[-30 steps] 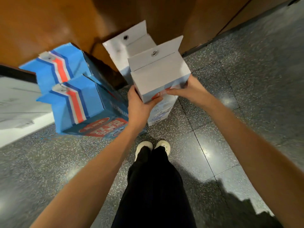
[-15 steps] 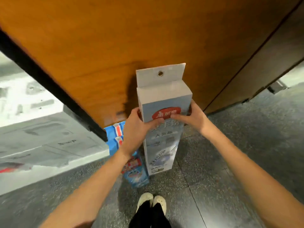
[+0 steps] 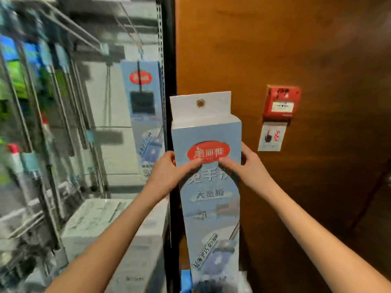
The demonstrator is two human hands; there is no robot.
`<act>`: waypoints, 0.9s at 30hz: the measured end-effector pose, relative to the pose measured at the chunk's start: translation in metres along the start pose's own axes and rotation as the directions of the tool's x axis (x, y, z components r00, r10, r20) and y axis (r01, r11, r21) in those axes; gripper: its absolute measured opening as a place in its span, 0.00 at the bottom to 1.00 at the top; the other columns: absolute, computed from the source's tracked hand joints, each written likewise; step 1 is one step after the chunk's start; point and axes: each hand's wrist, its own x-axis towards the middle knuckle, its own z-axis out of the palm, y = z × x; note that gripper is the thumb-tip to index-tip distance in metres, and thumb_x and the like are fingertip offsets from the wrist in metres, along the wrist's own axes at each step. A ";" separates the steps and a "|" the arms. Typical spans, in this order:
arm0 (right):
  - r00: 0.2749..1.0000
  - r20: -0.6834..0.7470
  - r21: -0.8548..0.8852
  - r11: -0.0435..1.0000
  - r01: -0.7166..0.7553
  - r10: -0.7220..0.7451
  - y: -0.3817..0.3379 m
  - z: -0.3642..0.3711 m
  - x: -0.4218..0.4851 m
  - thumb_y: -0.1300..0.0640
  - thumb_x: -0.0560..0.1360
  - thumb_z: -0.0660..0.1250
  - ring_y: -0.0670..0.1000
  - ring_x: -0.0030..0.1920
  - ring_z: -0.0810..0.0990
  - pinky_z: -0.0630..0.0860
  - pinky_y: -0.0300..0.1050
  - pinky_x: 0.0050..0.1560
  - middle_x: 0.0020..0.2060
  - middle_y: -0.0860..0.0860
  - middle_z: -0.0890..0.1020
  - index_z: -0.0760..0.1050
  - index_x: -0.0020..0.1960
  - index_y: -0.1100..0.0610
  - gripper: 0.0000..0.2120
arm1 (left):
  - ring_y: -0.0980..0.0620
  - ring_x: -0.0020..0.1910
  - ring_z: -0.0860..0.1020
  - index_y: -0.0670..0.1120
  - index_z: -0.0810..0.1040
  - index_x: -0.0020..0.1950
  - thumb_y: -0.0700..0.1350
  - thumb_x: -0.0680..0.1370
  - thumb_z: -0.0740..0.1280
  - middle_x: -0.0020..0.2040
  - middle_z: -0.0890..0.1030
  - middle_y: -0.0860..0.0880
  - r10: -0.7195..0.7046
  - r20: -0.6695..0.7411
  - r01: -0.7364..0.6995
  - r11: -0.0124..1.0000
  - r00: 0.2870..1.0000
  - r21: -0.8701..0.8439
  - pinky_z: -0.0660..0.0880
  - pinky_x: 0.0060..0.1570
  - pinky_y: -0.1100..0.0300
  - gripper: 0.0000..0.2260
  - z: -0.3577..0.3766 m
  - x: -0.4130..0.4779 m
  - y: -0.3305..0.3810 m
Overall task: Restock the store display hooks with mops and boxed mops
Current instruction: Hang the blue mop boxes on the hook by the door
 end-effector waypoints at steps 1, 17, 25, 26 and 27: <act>1.000 0.008 0.008 1.000 0.015 -0.015 -0.010 0.012 0.010 0.47 0.69 0.70 0.30 0.55 0.75 0.72 0.23 0.47 0.55 0.32 0.77 0.69 0.69 0.47 0.29 | 0.70 0.39 0.72 0.53 0.75 0.54 0.57 0.69 0.72 0.46 0.78 0.57 0.019 -0.009 -0.018 0.999 1.000 0.041 0.67 0.35 0.73 0.17 -0.020 0.006 0.003; 0.989 -0.121 0.058 0.994 0.095 -0.088 -0.072 0.232 0.135 0.43 0.67 0.68 0.36 0.51 0.80 0.75 0.27 0.39 0.48 0.39 0.83 0.72 0.56 0.41 0.18 | 0.61 0.42 0.76 0.54 0.69 0.54 0.76 0.56 0.58 0.41 0.74 0.64 0.178 -0.104 -0.145 0.953 0.979 0.268 0.74 0.44 0.60 0.35 -0.255 0.097 -0.055; 0.955 -0.229 -0.061 0.982 0.178 -0.188 -0.111 0.208 0.173 0.39 0.67 0.67 0.38 0.54 0.79 0.75 0.32 0.46 0.53 0.36 0.80 0.70 0.58 0.39 0.21 | 0.54 0.49 0.78 0.51 0.72 0.59 0.79 0.58 0.59 0.53 0.80 0.55 0.310 -0.086 -0.286 0.933 0.947 0.219 0.76 0.50 0.55 0.41 -0.264 0.154 -0.026; 0.949 -0.236 -0.066 0.978 0.198 -0.208 -0.115 0.203 0.177 0.39 0.66 0.67 0.39 0.54 0.79 0.76 0.33 0.48 0.53 0.37 0.80 0.71 0.59 0.39 0.21 | 0.54 0.49 0.78 0.51 0.73 0.59 0.78 0.59 0.60 0.53 0.80 0.55 0.327 -0.094 -0.303 0.931 0.940 0.205 0.74 0.48 0.57 0.40 -0.263 0.160 -0.021; 0.946 -0.235 -0.071 0.975 0.213 -0.224 -0.118 0.198 0.180 0.39 0.66 0.66 0.40 0.55 0.80 0.76 0.35 0.49 0.54 0.38 0.80 0.71 0.60 0.40 0.22 | 0.54 0.48 0.77 0.50 0.73 0.60 0.78 0.60 0.60 0.52 0.79 0.55 0.340 -0.102 -0.316 0.929 0.935 0.192 0.72 0.46 0.58 0.40 -0.262 0.164 -0.016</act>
